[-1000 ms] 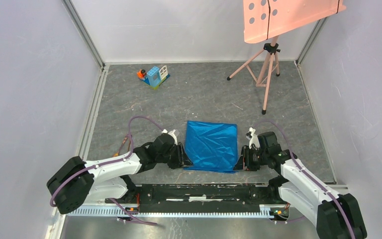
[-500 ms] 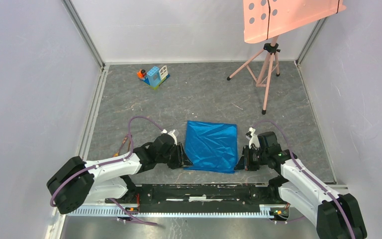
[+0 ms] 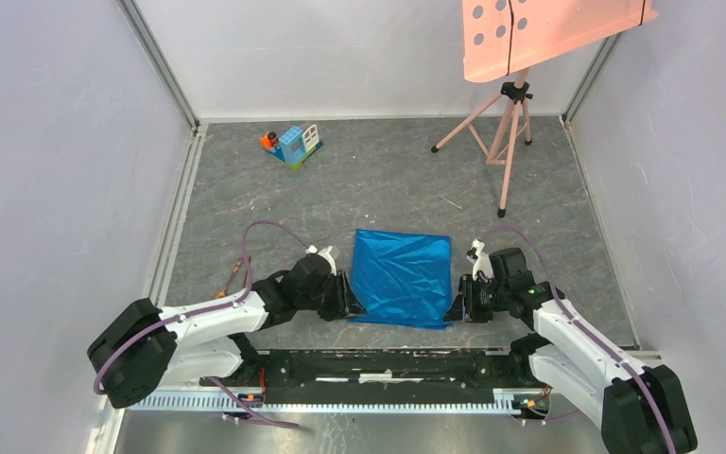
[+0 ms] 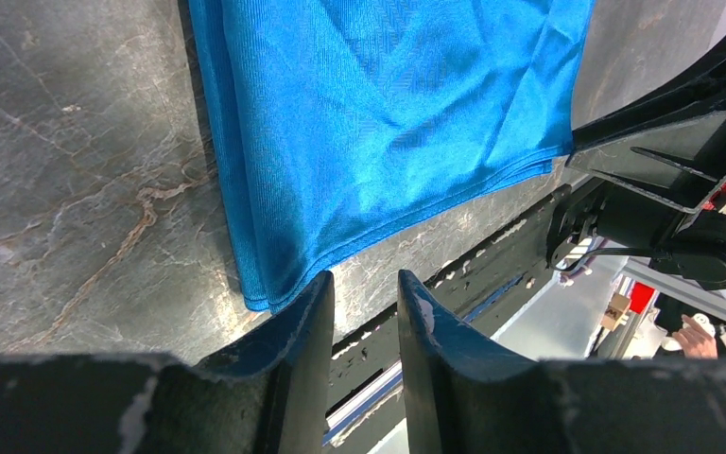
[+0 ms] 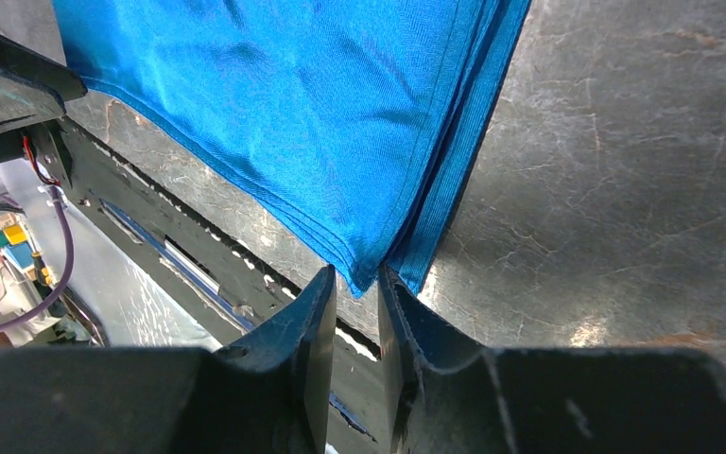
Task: Fold the napkin into a case and place the utensils inside
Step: Pick up the top corner of the square-folded napkin from the center of the board.
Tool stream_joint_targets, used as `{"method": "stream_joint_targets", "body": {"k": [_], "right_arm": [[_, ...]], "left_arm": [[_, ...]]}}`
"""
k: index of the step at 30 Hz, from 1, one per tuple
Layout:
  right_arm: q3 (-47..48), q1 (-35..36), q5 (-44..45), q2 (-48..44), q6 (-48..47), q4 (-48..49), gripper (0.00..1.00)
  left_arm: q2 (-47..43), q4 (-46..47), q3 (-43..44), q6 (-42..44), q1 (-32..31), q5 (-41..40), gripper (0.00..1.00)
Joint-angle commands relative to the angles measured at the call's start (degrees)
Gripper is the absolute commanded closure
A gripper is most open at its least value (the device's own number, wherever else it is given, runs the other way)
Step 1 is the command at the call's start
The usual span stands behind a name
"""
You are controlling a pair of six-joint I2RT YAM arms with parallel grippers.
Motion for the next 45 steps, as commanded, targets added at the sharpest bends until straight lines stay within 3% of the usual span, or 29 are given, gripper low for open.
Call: {"method": "stream_joint_targets", "body": {"k": [1, 15, 22, 30, 34, 37, 45], "right_arm": [[2.7, 0.3, 1.3, 0.4, -1.4, 0.6, 0.71], [2.6, 0.4, -0.6, 0.8, 0.0, 3.3, 0.78], [0.4, 0.3, -1.1, 1.6, 1.0, 5.4, 0.73], [-0.2, 0.4, -0.7, 1.9, 0.7, 5.8, 0.74], [-0.2, 0.4, -1.0, 1.3, 0.8, 5.3, 0.64], [-0.3, 0.4, -1.0, 0.8, 1.0, 5.2, 0.63], [-1.0, 0.7, -1.3, 0.6, 1.9, 5.9, 0.67]], "left_arm": [[-1.3, -0.1, -0.4, 0.4, 0.1, -0.7, 0.63], [-0.9, 0.9, -1.3, 0.1, 0.1, -0.6, 0.63], [-1.2, 1.2, -1.3, -0.3, 0.1, -0.2, 0.63], [-2.2, -0.7, -1.1, -0.5, 0.1, -0.6, 0.62], [-3.9, -1.7, -0.8, -0.6, 0.1, -0.9, 0.62], [-5.0, -2.9, -0.3, -0.2, 0.1, -1.5, 0.62], [-6.1, -7.0, 1.1, 1.3, 0.1, -3.3, 0.62]]}}
